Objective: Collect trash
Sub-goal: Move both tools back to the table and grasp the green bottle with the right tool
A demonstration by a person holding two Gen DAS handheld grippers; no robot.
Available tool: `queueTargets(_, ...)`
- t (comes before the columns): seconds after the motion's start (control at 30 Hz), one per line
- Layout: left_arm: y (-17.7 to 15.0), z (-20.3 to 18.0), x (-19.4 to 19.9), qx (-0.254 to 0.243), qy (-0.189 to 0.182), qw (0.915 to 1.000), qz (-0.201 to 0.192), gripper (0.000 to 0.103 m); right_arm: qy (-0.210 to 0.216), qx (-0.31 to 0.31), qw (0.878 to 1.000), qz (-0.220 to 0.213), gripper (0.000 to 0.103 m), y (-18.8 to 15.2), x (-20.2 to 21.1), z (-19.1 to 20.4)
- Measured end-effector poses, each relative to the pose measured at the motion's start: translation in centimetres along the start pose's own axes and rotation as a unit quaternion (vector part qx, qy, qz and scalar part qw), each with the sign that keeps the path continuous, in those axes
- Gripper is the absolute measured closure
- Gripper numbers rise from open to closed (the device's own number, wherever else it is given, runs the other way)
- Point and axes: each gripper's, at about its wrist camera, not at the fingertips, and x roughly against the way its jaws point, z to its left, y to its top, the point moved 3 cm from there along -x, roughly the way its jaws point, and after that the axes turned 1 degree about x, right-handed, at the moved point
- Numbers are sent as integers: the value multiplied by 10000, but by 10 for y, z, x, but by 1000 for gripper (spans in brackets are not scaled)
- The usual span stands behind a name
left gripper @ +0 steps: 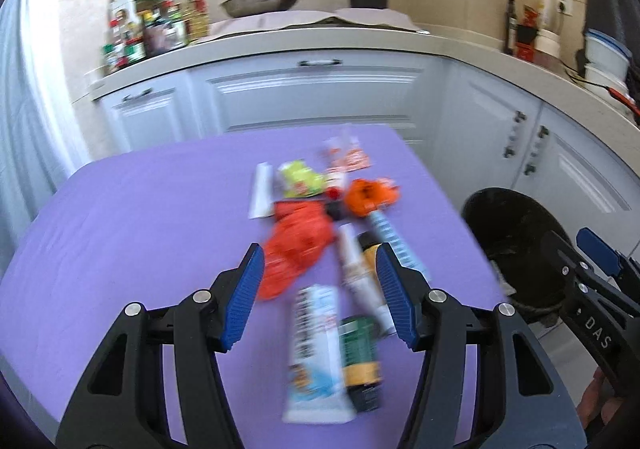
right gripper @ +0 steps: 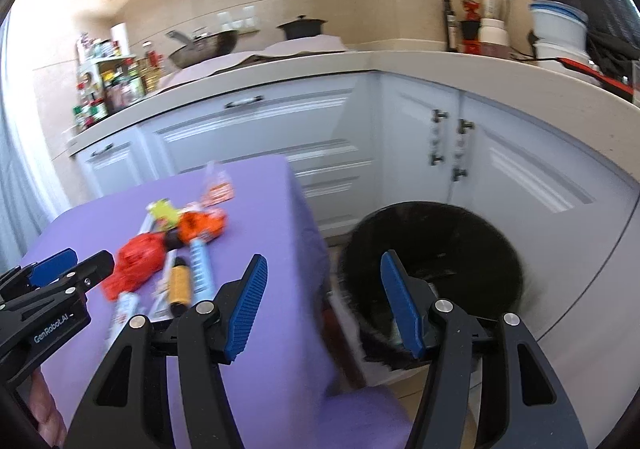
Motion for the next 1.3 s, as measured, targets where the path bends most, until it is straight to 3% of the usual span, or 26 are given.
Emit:
queueTargets(0.47, -33, 89, 17, 522, 661, 9964, 88, 45, 583, 647, 9959, 253, 45, -33, 4, 91)
queueTargets(0.83, -49, 144, 19, 848, 1003, 9913, 123, 41, 614, 1029, 9902, 713, 45, -59, -12, 130)
queueTargets(1.1, -54, 149, 14, 929, 892, 9915, 182, 41, 686, 1041, 9867, 1046, 65, -70, -23, 137)
queueTargets(1.17, -55, 144, 13, 908, 833, 9922, 198, 41, 724, 1039, 9859, 1096, 78, -73, -24, 138)
queueTargets(1.3, -56, 132, 10, 860, 725, 9934, 241, 41, 716, 1057, 9867, 1011, 78, -73, -20, 137)
